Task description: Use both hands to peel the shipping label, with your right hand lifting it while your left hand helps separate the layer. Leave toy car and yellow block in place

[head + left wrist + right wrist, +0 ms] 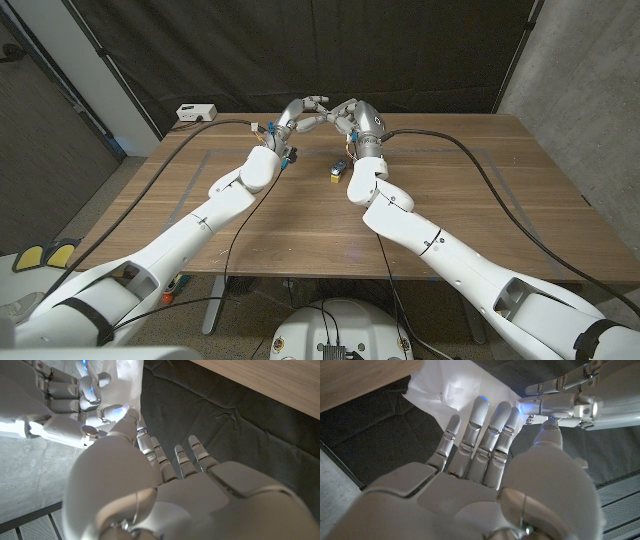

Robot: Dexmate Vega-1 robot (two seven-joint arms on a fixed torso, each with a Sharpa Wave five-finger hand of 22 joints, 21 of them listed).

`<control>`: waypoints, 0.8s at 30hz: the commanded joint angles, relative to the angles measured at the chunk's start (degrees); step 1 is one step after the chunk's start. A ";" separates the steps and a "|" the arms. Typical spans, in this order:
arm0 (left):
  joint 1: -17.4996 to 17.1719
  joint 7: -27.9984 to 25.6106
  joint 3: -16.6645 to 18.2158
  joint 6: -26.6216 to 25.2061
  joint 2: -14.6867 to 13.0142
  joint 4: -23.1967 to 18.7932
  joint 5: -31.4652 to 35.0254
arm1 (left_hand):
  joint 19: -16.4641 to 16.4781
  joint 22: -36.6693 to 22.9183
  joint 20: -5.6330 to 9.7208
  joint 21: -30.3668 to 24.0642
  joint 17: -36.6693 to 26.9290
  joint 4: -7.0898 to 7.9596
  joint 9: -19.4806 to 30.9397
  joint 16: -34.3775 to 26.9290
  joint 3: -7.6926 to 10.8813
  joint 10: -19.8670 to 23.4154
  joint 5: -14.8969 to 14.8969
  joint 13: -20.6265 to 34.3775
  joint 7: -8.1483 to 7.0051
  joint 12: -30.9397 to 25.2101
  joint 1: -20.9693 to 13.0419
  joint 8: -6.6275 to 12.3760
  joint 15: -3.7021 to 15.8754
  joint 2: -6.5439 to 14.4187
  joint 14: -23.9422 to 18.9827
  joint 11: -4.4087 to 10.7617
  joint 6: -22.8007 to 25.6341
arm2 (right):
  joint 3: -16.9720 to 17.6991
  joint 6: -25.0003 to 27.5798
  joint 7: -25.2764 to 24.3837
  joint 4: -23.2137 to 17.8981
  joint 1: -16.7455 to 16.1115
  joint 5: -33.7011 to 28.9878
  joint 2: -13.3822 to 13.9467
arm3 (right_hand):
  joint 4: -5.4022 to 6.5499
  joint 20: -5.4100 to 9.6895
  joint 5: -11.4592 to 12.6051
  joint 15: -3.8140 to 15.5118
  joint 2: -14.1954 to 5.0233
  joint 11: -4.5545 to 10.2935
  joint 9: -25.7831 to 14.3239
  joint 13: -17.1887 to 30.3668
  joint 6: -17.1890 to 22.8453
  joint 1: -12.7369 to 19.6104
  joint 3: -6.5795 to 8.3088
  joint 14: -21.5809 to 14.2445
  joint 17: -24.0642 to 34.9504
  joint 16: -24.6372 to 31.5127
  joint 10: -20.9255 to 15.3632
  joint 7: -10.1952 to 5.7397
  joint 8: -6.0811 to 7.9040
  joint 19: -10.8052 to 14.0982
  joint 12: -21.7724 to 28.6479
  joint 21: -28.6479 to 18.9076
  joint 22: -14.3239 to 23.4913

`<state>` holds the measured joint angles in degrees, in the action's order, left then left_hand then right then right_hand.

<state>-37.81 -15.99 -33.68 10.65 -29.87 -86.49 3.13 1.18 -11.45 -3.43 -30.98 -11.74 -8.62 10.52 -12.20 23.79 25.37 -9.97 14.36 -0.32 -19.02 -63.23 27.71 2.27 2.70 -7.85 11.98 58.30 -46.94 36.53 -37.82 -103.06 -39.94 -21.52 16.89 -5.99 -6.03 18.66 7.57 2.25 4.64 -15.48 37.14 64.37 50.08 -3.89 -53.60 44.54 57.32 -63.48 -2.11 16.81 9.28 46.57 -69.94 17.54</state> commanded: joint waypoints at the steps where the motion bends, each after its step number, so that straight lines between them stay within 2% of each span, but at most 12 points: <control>1: 0.71 0.86 -0.50 1.50 0.28 0.84 1.05 | -0.23 -0.12 0.41 -0.38 -0.12 0.24 0.18 0.17 0.30 0.36 -0.31 0.19 3.18 0.30 -0.13 -0.11 3.83 -0.44 0.30 0.19 8.89 | -1.24 -0.06 -3.37 3.70 1.07 -2.93 -1.57 | -0.15 0.21 0.56 4.69 -0.11 0.17 -0.69 -0.43 1.39 0.72 -0.10 -1.58 -0.35 0.77 -1.65 0.05 0.81 0.93 0.75 -0.98 0.11; 6: 0.67 0.66 -0.39 1.68 0.46 0.98 1.20 | -0.31 -0.12 0.40 -0.38 -0.13 0.26 0.17 0.18 0.29 0.29 -0.32 0.19 3.14 0.38 -0.13 -0.34 3.81 -0.51 0.39 0.20 8.89 | -1.17 -1.58 -3.50 4.23 1.16 -3.01 -1.35 | -2.07 0.68 1.25 4.83 -4.37 0.31 0.08 -2.98 2.17 7.21 3.07 -2.19 -0.49 1.37 -3.16 0.15 0.11 0.96 0.15 -2.89 0.35; 11: 0.67 0.49 -0.09 1.85 0.69 1.31 0.90 | -0.39 -0.11 0.35 -0.38 -0.15 0.32 0.18 0.19 0.29 0.15 -0.33 0.19 3.09 0.49 -0.11 -0.56 3.82 -0.50 0.47 0.19 8.92 | -1.27 -3.70 -2.89 4.22 1.24 -3.20 -0.43 | -3.99 0.84 -0.25 4.90 -7.02 0.89 1.41 -4.52 2.39 14.34 6.34 -1.48 -0.61 2.21 -3.64 -0.41 -1.22 0.14 -0.99 -5.45 1.03; 15: 0.78 1.21 0.21 2.28 0.96 1.82 -0.40 | -0.39 -0.11 0.29 -0.40 -0.18 0.38 0.18 0.16 0.30 0.13 -0.34 0.19 3.10 0.54 -0.09 -0.71 3.80 -0.46 0.48 0.18 8.95 | -1.26 -5.72 -3.11 4.50 1.18 -3.61 -0.01 | -4.23 1.72 -2.05 5.00 -8.24 0.92 2.00 -5.62 3.02 19.06 8.66 -0.93 -0.37 2.32 -4.18 -0.46 -1.72 -0.03 -1.84 -8.03 1.75; 24: 1.02 4.34 1.25 3.06 1.97 3.78 -6.02 | -0.44 -0.11 0.32 -0.44 -0.25 0.51 0.23 0.08 0.41 0.17 -0.41 0.21 3.27 0.60 -0.09 -1.20 3.77 -0.23 0.43 0.18 8.70 | -1.69 -7.59 -3.47 5.91 1.60 -5.55 0.20 | -3.69 2.93 -3.68 5.00 -8.55 0.85 2.69 -4.52 4.53 20.67 9.90 -1.57 0.67 2.28 -4.98 -0.53 -1.84 -0.12 -1.25 -10.50 2.35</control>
<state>-37.05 -14.60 -33.41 12.76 -28.86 -84.46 2.53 0.88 -11.45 -3.14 -30.98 -11.88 -8.48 10.55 -12.20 23.93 25.37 -9.91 14.37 -0.20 -18.62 -63.22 26.83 2.24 2.55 -7.46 11.97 58.57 -48.15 31.69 -40.96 -98.62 -38.77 -25.30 16.55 -9.62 -3.76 15.23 8.07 -5.84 5.48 -12.71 32.05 68.09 69.61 5.54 -54.68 44.80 59.20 -67.77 -2.55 14.76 9.06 45.10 -79.71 19.56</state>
